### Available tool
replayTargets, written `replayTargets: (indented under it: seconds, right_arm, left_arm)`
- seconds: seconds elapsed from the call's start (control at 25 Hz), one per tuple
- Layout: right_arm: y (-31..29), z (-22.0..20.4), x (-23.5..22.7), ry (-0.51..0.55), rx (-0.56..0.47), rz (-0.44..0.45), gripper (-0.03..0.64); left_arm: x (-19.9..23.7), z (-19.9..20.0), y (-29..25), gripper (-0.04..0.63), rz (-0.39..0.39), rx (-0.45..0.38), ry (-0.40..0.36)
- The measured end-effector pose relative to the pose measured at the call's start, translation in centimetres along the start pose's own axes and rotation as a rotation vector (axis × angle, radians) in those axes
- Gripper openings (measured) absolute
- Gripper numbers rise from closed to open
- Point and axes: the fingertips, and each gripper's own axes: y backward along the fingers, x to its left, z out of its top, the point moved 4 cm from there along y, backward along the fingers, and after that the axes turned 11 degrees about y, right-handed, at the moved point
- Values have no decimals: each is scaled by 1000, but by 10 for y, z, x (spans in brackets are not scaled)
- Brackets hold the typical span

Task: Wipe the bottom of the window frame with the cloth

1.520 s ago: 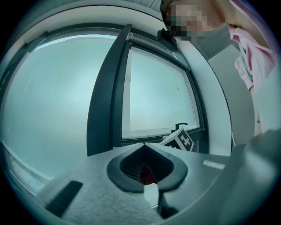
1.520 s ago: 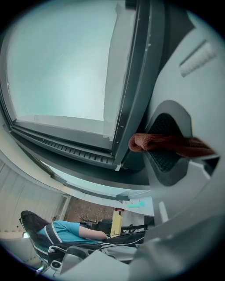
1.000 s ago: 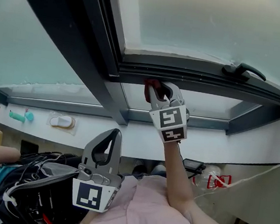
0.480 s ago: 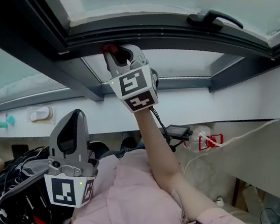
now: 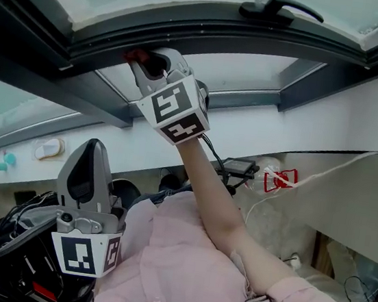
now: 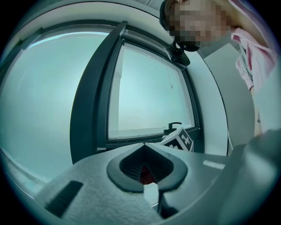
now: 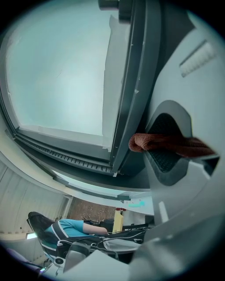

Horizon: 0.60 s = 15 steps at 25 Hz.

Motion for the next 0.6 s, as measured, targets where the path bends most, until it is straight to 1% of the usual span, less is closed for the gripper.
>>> replayTargets:
  seconds: [0.36, 0.6]
  right_arm:
    - [2, -4, -4, 12, -2, 26, 49]
    - [2, -10, -15, -12, -8, 24, 49]
  left_arm:
    - [-6, -1, -13, 0, -10, 8, 3]
    - [-6, -4, -29, 0, -17, 28, 7]
